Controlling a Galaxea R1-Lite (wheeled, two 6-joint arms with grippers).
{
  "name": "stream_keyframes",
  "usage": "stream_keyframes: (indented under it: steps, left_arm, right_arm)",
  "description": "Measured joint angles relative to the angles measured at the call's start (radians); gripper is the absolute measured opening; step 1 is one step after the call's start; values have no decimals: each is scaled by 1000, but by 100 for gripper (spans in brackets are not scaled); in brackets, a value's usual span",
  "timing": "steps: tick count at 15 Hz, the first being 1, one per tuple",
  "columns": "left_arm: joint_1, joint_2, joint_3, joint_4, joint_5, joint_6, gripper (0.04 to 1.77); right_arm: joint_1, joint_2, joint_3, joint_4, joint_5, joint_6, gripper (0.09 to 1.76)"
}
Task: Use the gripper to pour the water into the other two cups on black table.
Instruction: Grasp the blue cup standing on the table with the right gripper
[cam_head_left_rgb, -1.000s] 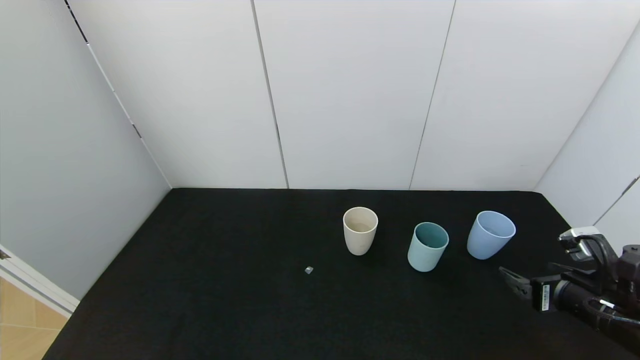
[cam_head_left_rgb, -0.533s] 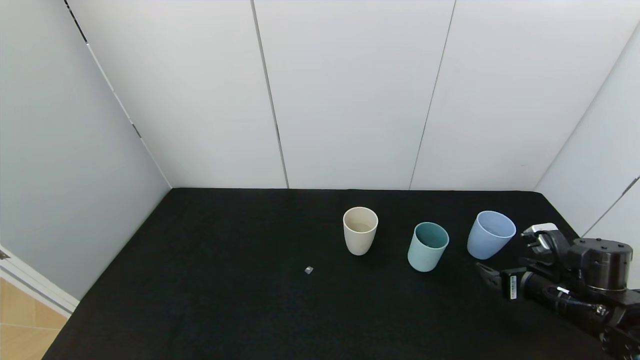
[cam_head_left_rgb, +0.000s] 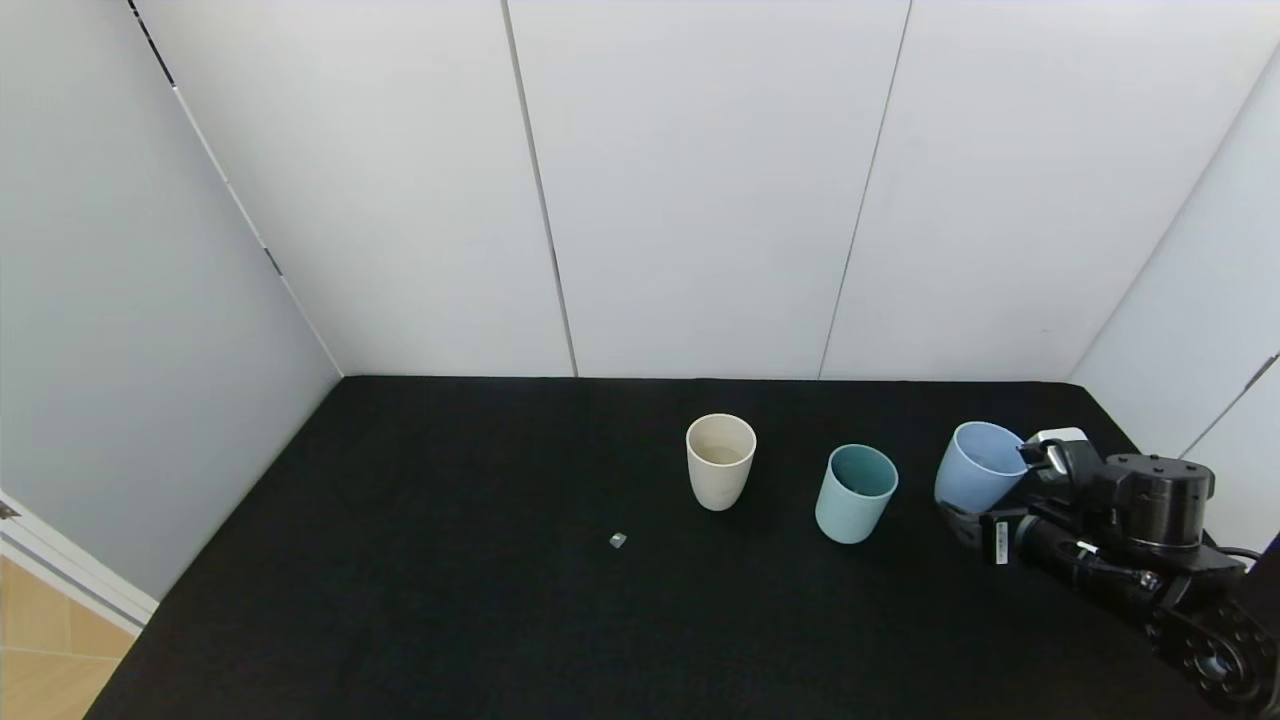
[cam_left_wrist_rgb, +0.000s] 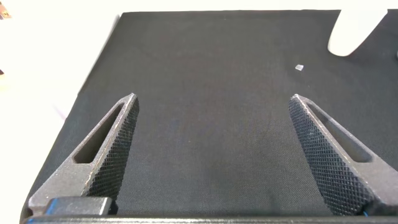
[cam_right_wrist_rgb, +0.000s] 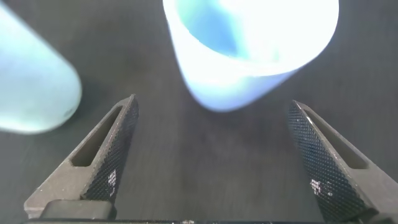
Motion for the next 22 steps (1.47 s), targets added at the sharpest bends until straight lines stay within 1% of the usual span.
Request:
stream_keyframes:
  steps: [10, 20, 21, 22]
  left_arm:
    - [0, 0, 0, 0, 0, 0, 172]
    - [0, 0, 0, 0, 0, 0, 172]
    - [0, 0, 0, 0, 0, 0, 172]
    - [0, 0, 0, 0, 0, 0, 172]
  right_arm:
    - [-16, 86, -129, 4, -24, -7, 171]
    - [-32, 117, -186, 5, -24, -20, 171]
    - [-33, 117, -187, 5, -23, -20, 152]
    - [-34, 118, -187, 5, -23, -20, 136]
